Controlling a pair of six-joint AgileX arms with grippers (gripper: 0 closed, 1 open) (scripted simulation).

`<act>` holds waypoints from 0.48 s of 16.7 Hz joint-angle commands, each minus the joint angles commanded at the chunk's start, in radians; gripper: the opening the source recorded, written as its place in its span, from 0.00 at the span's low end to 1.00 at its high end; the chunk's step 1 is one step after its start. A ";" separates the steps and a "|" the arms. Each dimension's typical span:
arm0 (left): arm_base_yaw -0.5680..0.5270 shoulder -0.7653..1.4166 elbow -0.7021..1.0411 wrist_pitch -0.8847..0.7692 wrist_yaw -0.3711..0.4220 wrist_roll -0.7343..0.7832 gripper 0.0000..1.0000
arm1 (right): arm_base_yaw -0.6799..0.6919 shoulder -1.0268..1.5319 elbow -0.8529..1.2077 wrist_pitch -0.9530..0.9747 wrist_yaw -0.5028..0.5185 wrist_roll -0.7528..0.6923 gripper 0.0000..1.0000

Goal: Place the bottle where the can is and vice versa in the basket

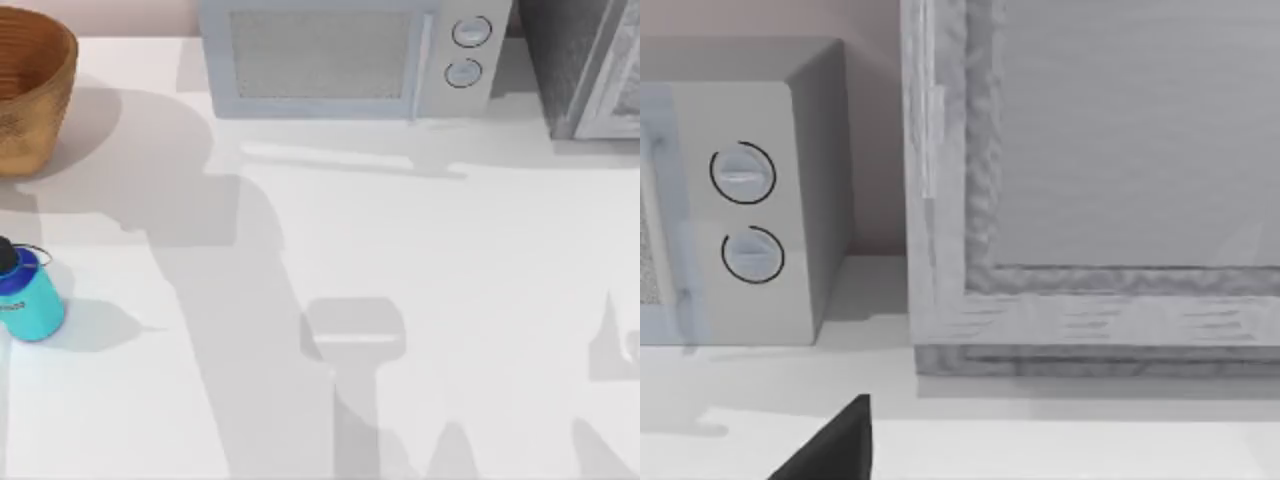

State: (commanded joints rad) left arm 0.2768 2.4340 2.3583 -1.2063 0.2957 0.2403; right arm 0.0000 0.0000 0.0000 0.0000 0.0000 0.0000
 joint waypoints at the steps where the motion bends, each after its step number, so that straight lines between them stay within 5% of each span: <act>1: 0.004 0.050 0.049 -0.023 0.008 0.003 1.00 | 0.000 0.000 0.000 0.000 0.000 0.000 1.00; 8: 0.012 0.163 0.158 -0.072 0.028 0.010 1.00 | 0.000 0.000 0.000 0.000 0.000 0.000 1.00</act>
State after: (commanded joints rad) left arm 0.2888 2.5965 2.5163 -1.2785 0.3232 0.2502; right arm 0.0000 0.0000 0.0000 0.0000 0.0000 0.0000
